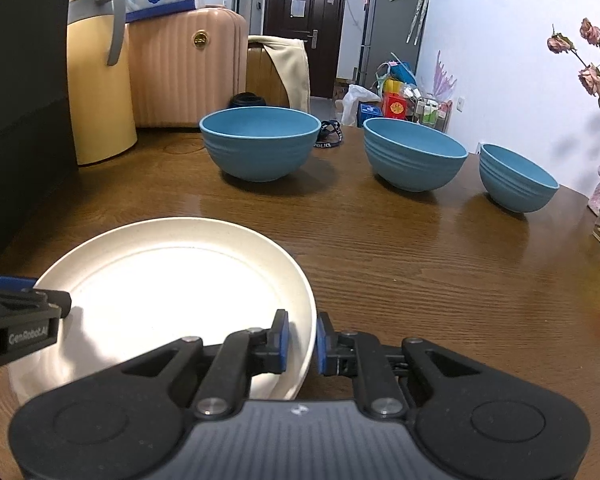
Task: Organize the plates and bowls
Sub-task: 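Open both tools to release the cream plate on the stack, then lift both tools off the plates and move toward the blue bowls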
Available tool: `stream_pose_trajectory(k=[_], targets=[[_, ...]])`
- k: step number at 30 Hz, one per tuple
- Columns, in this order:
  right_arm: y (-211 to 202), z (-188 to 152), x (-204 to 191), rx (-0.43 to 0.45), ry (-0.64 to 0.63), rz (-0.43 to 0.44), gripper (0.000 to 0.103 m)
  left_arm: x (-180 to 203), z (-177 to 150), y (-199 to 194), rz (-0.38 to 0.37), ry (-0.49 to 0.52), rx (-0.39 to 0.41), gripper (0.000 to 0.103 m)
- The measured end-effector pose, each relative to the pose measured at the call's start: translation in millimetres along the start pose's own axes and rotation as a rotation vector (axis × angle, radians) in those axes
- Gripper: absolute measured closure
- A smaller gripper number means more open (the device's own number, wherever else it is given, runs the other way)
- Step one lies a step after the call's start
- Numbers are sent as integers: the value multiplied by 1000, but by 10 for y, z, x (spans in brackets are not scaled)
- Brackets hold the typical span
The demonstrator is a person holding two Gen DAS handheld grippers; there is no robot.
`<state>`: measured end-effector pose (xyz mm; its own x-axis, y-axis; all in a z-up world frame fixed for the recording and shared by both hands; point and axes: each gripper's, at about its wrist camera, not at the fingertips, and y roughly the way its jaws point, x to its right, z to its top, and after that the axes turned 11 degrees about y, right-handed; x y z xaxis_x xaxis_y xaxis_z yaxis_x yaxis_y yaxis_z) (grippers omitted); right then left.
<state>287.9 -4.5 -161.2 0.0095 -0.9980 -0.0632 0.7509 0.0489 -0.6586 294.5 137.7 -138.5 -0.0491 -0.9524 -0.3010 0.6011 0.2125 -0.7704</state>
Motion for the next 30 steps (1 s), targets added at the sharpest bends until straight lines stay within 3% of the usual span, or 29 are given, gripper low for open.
stream_pose_trajectory(k=[4, 6, 8, 10, 11, 13, 16, 30], targets=[[38, 60, 1, -29, 14, 32, 86, -86, 18, -10, 2, -27, -10, 78], [47, 110, 25, -60, 39, 54, 78, -155, 36, -36, 7, -48, -11, 70], [24, 149, 83, -83, 83, 82, 60, -233, 45, -94, 10, -76, -1, 46], [-16, 183, 120, -84, 112, 90, 35, -318, 53, -165, 10, -108, 15, 28], [-44, 200, 140, -81, 124, 94, 31, -354, 51, -206, 9, -125, 23, 17], [-97, 238, 171, -85, 145, 111, 10, -424, 50, -276, 12, -158, 31, 1], [-195, 282, 217, -93, 174, 127, 0, -509, 30, -396, 10, -198, 47, 0], [-859, 461, 360, -59, 236, 98, 0, -526, -22, -996, -77, -222, 127, 0]])
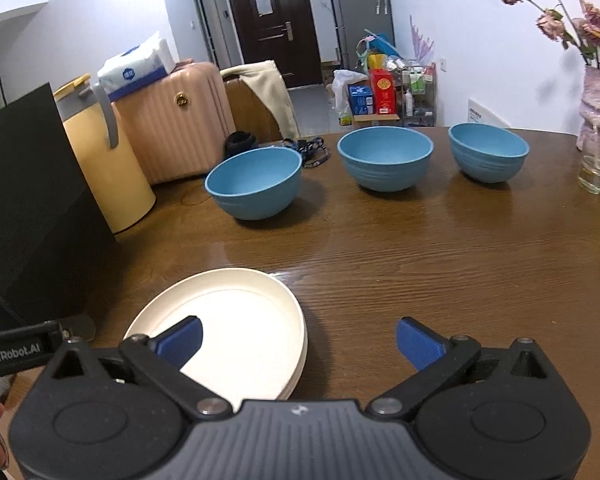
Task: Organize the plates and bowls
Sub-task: 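Lift both tools off the plates and move toward the blue bowls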
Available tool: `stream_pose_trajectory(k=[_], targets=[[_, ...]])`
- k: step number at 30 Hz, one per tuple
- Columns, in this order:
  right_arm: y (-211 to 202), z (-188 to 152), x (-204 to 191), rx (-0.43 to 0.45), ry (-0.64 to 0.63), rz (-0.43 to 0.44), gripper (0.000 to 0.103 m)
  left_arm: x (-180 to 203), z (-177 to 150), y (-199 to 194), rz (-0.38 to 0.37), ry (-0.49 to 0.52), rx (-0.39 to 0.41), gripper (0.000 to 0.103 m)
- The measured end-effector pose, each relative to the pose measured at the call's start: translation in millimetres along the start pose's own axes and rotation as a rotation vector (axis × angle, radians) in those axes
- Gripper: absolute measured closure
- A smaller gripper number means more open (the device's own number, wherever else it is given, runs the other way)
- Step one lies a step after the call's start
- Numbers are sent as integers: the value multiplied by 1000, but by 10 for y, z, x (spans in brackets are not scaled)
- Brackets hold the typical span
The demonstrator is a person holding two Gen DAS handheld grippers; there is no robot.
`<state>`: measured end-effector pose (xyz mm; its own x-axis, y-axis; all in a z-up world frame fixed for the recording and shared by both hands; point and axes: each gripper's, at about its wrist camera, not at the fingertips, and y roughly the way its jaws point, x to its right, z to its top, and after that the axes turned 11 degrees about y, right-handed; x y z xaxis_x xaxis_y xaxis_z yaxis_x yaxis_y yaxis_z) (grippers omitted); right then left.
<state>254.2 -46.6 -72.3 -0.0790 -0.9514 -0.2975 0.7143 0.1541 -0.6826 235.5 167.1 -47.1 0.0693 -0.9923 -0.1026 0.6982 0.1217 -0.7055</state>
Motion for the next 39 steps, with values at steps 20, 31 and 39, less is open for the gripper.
stream_pose_trajectory(k=[20, 31, 39], targets=[[-569, 150, 264, 21, -3, 4, 0, 323, 92, -475, -27, -7, 46, 0], [-684, 325, 600, 4, 9, 12, 0, 714, 175, -661, -10, -10, 51, 0], [-764, 392, 833, -6, 13, 15, 0, 908, 172, -783, -5, -43, 52, 0]])
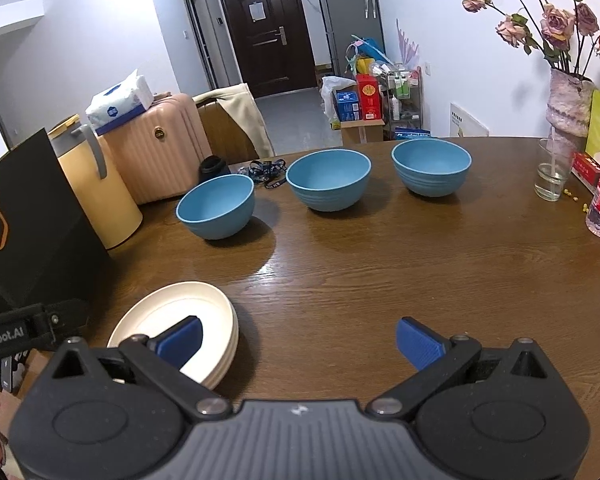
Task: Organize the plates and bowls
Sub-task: 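Lift both tools off the plates and move toward the blue bowls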
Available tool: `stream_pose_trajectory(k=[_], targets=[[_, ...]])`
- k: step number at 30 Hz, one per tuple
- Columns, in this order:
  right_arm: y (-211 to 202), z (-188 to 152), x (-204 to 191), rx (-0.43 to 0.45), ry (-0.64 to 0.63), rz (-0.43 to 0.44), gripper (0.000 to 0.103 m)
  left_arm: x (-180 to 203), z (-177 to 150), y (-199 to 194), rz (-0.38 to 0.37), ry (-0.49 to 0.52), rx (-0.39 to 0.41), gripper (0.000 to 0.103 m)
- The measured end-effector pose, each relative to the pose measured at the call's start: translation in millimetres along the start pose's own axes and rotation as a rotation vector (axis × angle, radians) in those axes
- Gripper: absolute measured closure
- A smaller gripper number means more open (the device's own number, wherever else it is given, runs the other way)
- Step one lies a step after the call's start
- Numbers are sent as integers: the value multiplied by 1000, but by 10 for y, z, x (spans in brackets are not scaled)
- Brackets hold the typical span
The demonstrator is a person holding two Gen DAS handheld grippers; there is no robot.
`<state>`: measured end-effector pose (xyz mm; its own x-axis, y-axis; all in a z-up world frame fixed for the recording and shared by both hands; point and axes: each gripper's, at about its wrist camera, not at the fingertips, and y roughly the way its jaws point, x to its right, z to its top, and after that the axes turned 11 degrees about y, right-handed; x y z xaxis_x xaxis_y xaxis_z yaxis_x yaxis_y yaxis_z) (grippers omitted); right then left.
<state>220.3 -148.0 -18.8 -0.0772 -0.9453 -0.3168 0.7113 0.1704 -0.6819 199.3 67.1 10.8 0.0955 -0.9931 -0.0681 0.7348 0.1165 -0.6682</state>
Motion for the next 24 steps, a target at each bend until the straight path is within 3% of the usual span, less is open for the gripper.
stream_pose_trajectory(k=[10, 24], targets=[[-96, 51, 158, 2, 14, 0, 0, 165, 50, -64, -5, -11, 6, 0], [110, 258, 145, -3, 66, -19, 0, 202, 373, 208, -38, 33, 3, 0]])
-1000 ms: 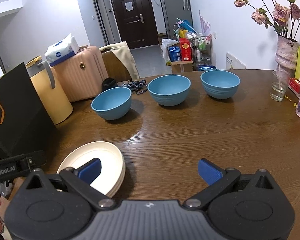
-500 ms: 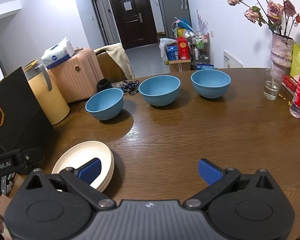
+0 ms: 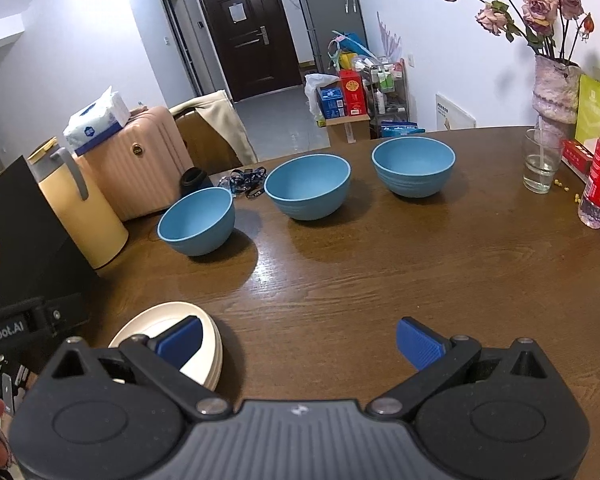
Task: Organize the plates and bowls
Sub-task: 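Lift both tools off the plates and move toward the blue bowls, then close both tools on opposite rims of the nearest blue bowl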
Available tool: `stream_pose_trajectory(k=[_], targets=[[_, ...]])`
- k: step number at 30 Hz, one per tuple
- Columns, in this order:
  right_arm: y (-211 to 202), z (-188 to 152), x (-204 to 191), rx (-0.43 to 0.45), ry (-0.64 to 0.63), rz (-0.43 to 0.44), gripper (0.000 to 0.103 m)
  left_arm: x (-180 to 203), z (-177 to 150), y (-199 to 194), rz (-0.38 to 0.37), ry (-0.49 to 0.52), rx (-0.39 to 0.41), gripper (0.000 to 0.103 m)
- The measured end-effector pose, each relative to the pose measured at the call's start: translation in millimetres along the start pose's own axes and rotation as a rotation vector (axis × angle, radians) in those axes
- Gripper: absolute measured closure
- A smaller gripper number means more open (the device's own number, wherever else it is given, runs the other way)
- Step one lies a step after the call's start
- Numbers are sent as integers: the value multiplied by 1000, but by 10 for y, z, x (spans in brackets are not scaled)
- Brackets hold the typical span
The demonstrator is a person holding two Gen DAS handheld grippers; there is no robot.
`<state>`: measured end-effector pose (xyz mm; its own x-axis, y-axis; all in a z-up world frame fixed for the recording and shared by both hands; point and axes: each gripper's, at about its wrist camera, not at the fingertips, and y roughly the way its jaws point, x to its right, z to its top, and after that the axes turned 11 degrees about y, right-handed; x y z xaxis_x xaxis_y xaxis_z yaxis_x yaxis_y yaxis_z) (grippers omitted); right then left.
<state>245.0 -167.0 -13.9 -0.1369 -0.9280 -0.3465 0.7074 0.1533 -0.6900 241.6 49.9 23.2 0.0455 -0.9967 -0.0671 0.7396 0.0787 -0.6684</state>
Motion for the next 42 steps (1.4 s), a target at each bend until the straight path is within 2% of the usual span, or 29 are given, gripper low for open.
stream_pose_trajectory(k=[14, 26, 42], targets=[[415, 229, -379, -20, 11, -36, 0, -321, 355, 469, -18, 1, -29, 0], [855, 538, -767, -75, 7, -28, 0, -641, 771, 958, -17, -38, -72, 0], [1732, 1018, -1270, -140, -12, -64, 1, -993, 1235, 1879, -38, -84, -152, 0]])
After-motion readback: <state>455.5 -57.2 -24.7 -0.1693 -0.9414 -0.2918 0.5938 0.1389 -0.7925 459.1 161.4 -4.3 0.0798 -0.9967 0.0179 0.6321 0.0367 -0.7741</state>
